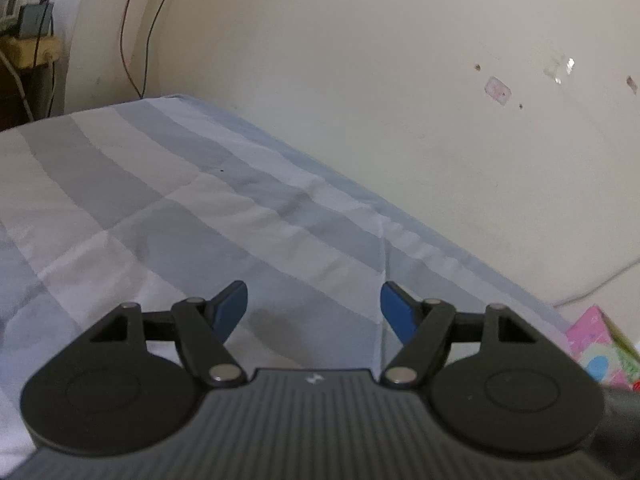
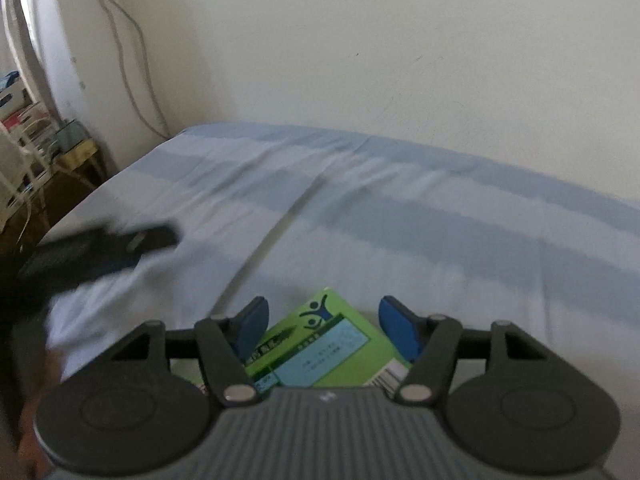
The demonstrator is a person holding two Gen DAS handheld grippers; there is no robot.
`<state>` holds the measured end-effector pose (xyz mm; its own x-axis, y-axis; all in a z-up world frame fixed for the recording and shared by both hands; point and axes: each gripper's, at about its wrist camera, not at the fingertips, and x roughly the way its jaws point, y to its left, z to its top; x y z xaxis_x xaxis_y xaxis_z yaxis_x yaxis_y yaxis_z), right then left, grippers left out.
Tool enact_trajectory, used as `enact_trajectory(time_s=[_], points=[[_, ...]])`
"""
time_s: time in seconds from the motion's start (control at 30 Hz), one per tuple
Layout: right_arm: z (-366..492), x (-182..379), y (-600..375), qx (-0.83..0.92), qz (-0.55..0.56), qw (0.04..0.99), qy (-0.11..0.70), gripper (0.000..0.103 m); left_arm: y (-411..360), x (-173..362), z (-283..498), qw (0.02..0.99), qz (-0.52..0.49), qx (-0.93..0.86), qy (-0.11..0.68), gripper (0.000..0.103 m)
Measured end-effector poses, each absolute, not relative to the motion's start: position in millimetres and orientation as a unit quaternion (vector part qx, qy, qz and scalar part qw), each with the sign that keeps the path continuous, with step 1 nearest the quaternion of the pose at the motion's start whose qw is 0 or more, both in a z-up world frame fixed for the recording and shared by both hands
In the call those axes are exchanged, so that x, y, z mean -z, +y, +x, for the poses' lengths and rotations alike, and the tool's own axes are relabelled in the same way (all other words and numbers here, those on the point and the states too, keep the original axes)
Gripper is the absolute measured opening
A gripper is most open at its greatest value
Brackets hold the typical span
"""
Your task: Organize objects
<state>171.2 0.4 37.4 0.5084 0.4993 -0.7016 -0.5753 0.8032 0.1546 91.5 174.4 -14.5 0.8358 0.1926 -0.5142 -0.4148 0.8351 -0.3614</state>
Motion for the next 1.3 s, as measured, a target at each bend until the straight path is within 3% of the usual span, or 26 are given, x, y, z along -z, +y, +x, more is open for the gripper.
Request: enact_trajectory(time_s=[0.23,0.37,0.7,1.03,1.1,1.2,1.3], points=[[75,-35,-58,-0.285,-0.016,0.891,0.354,0.064,141,15,91,0.948,-0.160,-0.115,0.250,0.075],[41,-39,-90,-0.286,0.015,0.892,0.350,0.066,129,2,52,0.954,-0.163,-0.093,0.232,0.075],[53,-23,-166,-0.300,0.166,0.870,0.354,0.071,95,-1,-71,0.936,-0.210,0.029,0.282,0.075],[56,-7,-164,-0.331,0.154,0.854,0.371,0.052,39,28,-67,0.889,-0.242,0.136,0.364,0.074],[50,-7,-168,-0.345,0.147,0.850,0.370,0.042,33,38,-60,0.881,-0.250,0.139,0.377,0.073],[42,-9,-180,-0.354,0.147,0.847,0.369,0.039,30,39,-51,0.889,-0.235,0.121,0.375,0.064],[28,-9,-197,-0.354,0.143,0.849,0.364,0.037,31,40,-42,0.888,-0.233,0.122,0.376,0.064]])
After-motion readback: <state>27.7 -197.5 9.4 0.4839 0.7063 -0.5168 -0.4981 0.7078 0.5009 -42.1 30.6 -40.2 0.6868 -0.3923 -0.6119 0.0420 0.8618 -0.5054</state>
